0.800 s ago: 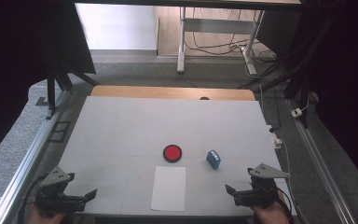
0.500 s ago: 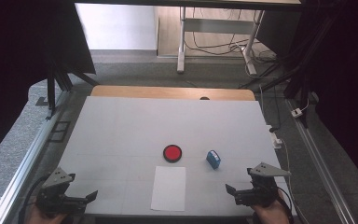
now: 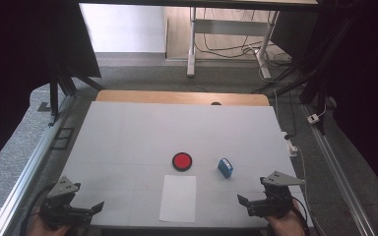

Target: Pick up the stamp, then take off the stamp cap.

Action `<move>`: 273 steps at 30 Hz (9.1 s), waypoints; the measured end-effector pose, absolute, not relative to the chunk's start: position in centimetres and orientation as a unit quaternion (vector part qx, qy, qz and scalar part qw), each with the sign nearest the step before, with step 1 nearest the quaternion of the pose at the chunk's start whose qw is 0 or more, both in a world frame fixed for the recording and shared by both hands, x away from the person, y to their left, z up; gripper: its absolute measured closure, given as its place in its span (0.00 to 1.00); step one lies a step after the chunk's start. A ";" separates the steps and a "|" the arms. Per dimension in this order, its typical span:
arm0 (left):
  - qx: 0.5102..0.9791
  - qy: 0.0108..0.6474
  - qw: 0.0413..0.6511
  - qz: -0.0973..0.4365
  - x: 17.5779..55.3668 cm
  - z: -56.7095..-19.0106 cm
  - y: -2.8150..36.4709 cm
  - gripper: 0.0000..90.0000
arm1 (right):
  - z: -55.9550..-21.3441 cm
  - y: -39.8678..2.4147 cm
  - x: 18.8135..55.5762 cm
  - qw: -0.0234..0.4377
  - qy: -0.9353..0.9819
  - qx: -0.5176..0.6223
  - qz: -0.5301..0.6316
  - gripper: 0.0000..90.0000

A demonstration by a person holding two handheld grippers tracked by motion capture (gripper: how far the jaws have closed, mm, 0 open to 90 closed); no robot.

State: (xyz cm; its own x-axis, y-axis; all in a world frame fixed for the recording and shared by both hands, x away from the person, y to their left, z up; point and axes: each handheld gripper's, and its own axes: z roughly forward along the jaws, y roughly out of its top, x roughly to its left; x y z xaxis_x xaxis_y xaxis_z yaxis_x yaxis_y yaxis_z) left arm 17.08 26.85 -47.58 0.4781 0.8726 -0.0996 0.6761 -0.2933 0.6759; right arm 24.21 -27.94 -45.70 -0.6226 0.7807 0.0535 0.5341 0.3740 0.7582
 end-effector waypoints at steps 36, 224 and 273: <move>0.783 0.501 0.342 0.135 17.2 -47.6 27.2 0.00 | -45.1 -25.7 25.3 0.162 0.822 0.373 0.398 0.00; 0.798 0.480 0.354 0.086 17.9 -47.8 27.4 0.01 | -41.7 -14.9 29.8 0.062 0.858 0.199 0.470 0.79; 0.853 0.327 0.404 0.050 21.8 -46.9 21.0 0.00 | -40.5 -14.6 28.5 0.056 0.857 0.156 0.488 0.79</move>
State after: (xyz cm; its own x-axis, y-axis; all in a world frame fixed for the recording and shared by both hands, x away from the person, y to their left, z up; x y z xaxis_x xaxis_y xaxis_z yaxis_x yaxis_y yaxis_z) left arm 21.81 21.01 -46.95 0.7806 0.5990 -0.1789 0.5180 -0.4597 0.7213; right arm 28.54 -14.56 -40.55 -0.9448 0.3229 0.0565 0.2134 0.4751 0.8536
